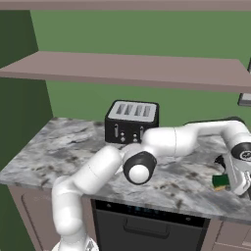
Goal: Locate and retrieve the dish brush and sponge from the cabinet. Place them next to the sink.
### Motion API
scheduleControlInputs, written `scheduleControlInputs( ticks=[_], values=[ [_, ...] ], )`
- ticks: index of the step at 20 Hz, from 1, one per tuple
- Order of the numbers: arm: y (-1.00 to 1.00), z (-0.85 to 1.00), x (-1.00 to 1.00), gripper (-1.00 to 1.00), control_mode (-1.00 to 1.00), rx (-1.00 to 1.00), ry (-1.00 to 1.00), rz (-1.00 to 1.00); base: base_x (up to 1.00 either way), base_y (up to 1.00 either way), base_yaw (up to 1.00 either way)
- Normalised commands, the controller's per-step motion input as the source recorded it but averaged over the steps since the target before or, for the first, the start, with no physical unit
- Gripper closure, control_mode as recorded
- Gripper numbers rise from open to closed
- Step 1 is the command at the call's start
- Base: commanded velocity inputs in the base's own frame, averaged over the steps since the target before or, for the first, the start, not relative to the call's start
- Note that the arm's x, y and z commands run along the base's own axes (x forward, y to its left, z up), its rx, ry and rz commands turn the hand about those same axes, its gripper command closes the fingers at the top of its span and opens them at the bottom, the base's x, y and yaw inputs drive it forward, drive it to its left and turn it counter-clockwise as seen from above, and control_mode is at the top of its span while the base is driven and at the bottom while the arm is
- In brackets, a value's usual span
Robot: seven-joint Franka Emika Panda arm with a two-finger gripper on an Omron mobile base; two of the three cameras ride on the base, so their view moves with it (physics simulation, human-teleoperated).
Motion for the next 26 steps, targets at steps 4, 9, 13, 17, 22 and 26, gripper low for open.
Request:
scheduleControlInputs(
  ticks=[4,9,13,17,22,26],
  values=[
    [0.00,-0.20,0.01,1.00,-1.00,-0.20,-0.02,0.18,0.00,0.00,0.00],
    [0.00,-0.08,0.10,1.00,-1.00,-0.11,0.05,0.14,0.00,0.00,0.00],
    [0.00,-0.09,0.38,1.00,-1.00,-0.04,0.00,0.02,0.00,0.00,0.00],
    [-0.06,-0.29,0.40,1.00,-1.00,0.00,-0.01,0.01,0.00,0.00,0.00],
    [-0.22,-0.43,0.26,1.00,-1.00,-0.02,-0.05,0.02,0.00,0.00,0.00],
    [-0.21,-0.03,0.48,1.00,-1.00,-0.09,0.02,0.07,0.00,0.00,0.00]
  ],
)
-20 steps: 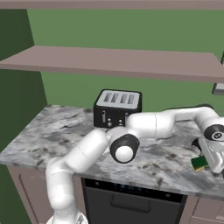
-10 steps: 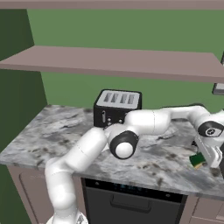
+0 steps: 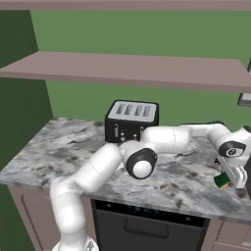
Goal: Locate and retrieve the dish brush and sponge from the cabinet. Place them next to the sink.
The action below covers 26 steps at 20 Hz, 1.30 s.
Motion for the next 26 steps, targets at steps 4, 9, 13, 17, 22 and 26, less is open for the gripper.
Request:
scheduleControlInputs(
  ticks=[4,9,13,17,22,26],
  values=[
    [-0.19,-0.03,0.50,1.00,-1.00,-0.10,0.01,0.06,0.00,0.00,0.00],
    [-0.26,-0.30,0.22,1.00,-1.00,-0.06,0.00,0.01,0.00,0.00,0.00],
    [-0.40,-0.32,0.02,1.00,-1.00,0.03,-0.07,0.00,0.00,0.00,0.00],
    [-0.33,-0.19,-0.07,-1.00,-1.00,0.09,-0.07,-0.02,0.00,0.00,0.00],
    [-0.20,-0.19,-0.14,-1.00,-1.00,0.08,-0.03,-0.06,0.00,0.00,0.00],
    [-0.03,-0.19,-0.12,-1.00,-1.00,0.03,0.00,-0.03,0.00,0.00,0.00]
  ],
)
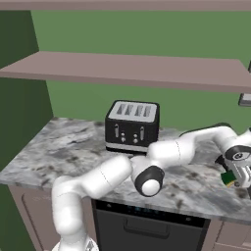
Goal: Locate and retrieve the dish brush and sponge from the cabinet. Place them next to the sink.
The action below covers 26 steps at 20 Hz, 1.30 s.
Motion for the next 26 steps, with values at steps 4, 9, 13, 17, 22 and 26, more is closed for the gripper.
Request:
scheduleControlInputs(
  ticks=[4,9,13,17,22,26],
  values=[
    [0.00,-0.19,-0.13,-1.00,-1.00,0.00,0.01,0.00,0.00,0.00,0.00],
    [0.03,-0.15,-0.14,-1.00,-1.00,0.00,0.04,0.00,0.00,0.00,0.00],
    [0.22,0.05,-0.31,-1.00,-1.00,-0.05,-0.01,-0.03,0.00,0.00,0.00],
    [0.30,0.12,-0.43,-1.00,-1.00,-0.11,-0.03,-0.06,0.00,0.00,0.00],
    [0.29,0.17,-0.49,-1.00,-1.00,-0.11,0.00,-0.07,0.00,0.00,0.00],
    [0.36,0.05,-0.87,-1.00,-1.00,-0.12,-0.06,-0.04,0.00,0.00,0.00]
  ],
)
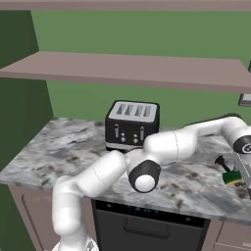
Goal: Locate and retrieve the dish brush and sponge from the cabinet. Place them next to the sink.
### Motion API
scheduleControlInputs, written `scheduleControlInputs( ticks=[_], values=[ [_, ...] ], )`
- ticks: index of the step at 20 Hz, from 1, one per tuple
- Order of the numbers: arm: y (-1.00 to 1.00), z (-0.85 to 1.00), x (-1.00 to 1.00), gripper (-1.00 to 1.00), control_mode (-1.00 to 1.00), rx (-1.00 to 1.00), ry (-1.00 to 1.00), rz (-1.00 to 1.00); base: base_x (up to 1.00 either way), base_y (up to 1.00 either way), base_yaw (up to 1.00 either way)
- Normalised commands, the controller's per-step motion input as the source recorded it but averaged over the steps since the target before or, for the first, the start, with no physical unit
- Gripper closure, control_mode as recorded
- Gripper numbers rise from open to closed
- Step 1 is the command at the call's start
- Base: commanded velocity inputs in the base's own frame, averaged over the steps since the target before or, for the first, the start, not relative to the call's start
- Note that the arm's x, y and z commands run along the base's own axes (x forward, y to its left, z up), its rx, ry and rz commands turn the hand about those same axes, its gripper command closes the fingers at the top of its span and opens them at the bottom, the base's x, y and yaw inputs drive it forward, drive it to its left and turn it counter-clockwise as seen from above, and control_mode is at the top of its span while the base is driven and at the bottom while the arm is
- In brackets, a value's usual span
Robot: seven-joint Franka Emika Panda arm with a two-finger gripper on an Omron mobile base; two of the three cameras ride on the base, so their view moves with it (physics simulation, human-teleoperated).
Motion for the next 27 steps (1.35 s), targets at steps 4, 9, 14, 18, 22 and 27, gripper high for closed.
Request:
scheduleControlInputs(
  ticks=[4,9,14,18,22,27],
  values=[
    [0.50,-0.02,-1.00,-1.00,-1.00,-0.15,-0.14,-0.03,0.00,0.00,0.00],
    [0.73,-0.06,-0.97,-1.00,-1.00,-0.16,-0.16,0.01,0.00,0.00,0.00],
    [0.89,-0.02,-0.78,-1.00,-1.00,-0.23,-0.15,0.04,0.00,0.00,0.00],
    [0.92,0.00,-0.60,-1.00,-1.00,-0.30,-0.10,0.03,0.00,0.00,0.00],
    [0.96,0.05,-0.51,-1.00,-1.00,-0.31,-0.02,0.00,0.00,0.00,0.00],
    [0.99,0.03,-0.47,-1.00,-1.00,-0.28,-0.01,0.00,0.00,0.00,0.00]
  ],
)
